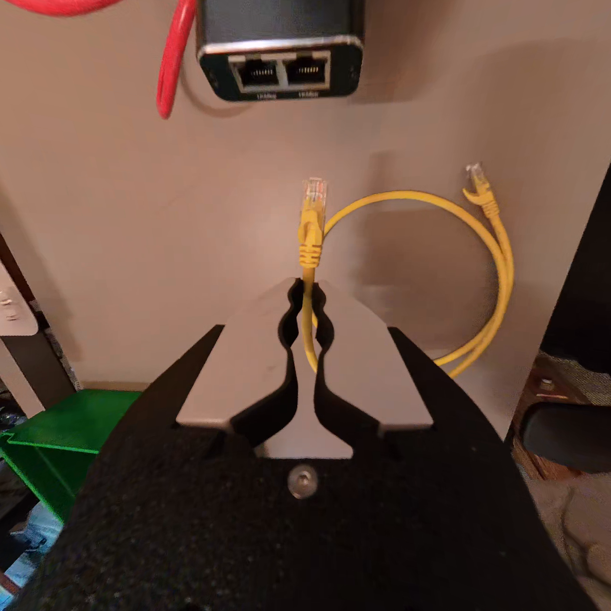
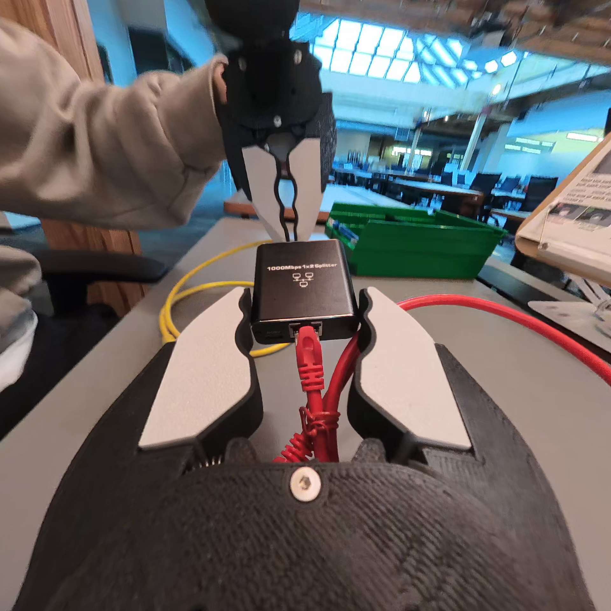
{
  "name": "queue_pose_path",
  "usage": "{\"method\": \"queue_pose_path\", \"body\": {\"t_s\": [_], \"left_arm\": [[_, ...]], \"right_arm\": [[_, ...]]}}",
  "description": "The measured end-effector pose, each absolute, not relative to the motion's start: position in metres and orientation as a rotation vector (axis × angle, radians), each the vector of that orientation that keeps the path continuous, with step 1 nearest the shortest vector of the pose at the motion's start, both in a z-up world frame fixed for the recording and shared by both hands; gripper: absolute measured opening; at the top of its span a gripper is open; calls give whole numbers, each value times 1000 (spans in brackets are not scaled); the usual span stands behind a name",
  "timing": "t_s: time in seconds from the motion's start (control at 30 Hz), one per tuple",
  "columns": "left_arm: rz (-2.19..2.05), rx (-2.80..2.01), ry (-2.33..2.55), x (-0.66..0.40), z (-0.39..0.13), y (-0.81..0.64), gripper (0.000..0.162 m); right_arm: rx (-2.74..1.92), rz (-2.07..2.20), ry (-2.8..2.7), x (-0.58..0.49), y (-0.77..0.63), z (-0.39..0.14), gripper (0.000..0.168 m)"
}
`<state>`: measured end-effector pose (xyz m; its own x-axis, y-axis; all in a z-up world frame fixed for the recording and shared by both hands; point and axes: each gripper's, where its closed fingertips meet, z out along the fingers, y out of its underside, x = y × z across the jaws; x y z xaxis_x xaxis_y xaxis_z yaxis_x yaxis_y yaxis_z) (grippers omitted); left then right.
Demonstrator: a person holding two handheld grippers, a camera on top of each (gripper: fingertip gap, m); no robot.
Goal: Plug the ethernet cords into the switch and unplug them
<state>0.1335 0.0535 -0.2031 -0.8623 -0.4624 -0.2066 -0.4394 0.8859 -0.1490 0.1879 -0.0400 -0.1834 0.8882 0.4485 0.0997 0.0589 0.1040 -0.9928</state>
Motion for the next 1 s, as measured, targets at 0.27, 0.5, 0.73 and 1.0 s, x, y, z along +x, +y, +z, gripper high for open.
{"method": "queue_pose_path", "body": {"t_s": [0.27, 0.5, 0.73, 1.0], "left_arm": [[-78, -703, 2777, 137, -191, 47, 4], [-39, -711, 2767, 139, -196, 39, 5], [11, -755, 2750, 140, -203, 37, 5], [-111, -700, 2723, 145, -204, 32, 5]], "right_arm": [[-1538, 253, -473, 182, -32, -195, 63], [-1548, 247, -477, 179, -28, -196, 63], [-1574, 225, -496, 178, -27, -200, 63], [-1602, 188, -479, 184, -27, -204, 63]]}}
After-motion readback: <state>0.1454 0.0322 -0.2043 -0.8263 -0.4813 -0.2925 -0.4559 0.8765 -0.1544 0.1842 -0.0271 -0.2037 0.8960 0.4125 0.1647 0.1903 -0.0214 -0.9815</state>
